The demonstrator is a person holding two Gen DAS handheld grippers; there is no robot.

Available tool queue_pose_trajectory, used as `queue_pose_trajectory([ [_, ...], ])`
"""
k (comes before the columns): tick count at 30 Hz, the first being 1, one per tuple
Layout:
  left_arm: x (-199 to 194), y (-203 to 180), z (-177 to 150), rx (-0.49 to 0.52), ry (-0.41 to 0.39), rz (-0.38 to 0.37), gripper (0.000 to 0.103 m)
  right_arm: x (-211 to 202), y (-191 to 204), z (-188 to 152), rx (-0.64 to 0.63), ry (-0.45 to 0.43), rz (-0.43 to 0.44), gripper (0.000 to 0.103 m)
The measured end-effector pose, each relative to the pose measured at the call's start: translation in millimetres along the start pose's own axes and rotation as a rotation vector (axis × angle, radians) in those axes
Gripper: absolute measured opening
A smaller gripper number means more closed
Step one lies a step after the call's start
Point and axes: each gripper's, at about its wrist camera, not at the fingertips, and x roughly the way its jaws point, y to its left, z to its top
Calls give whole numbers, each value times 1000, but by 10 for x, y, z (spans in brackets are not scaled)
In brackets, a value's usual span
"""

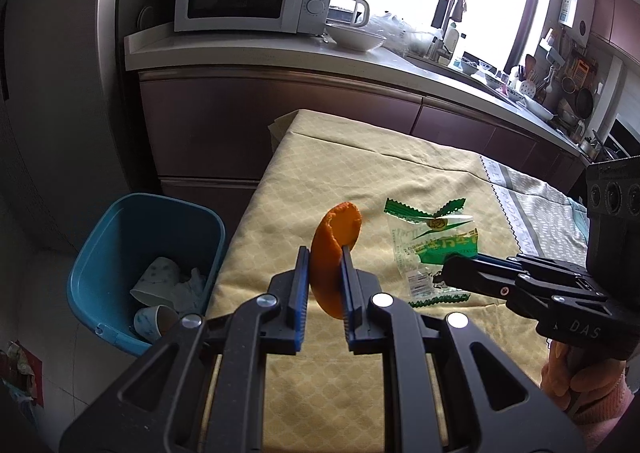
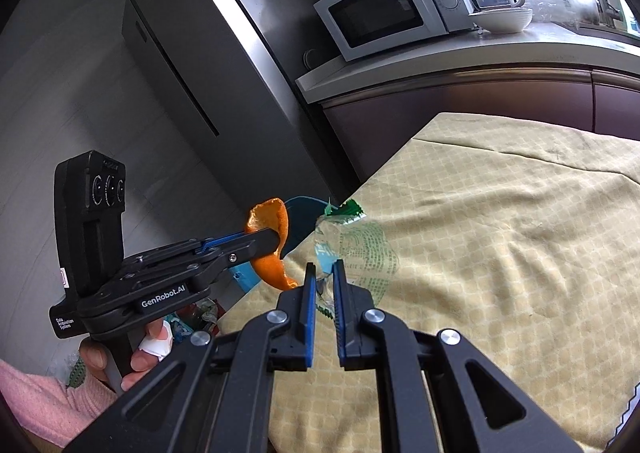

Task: Collect trash
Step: 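Carry the orange peel and green wrapper over to the blue bin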

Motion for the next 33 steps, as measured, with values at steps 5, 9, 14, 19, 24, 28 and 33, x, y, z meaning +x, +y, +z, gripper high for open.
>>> queue_pose_trajectory([
  [5,-21,120,5,-13,-4,22,15,107,88,48,-23,9,14,7],
  [9,-44,209,17,-25,-9,37,15,189,151,81,-32,17,29,7],
  [14,-90,301,24,-43,-19,53,15,309,237,142,-52,28,42,7],
  [19,-116,402,35,-54,-27,70,15,394,297,193,-60,38,58,7],
  [24,-134,502,43,-62,-34,87,15,493,362,259,-74,45,63,7],
  [28,-142,576,56,-71,-37,99,15,579,406,301,-86,52,66,7],
  [33,-150,662,80,-80,-41,116,15,657,438,328,-98,61,71,7],
])
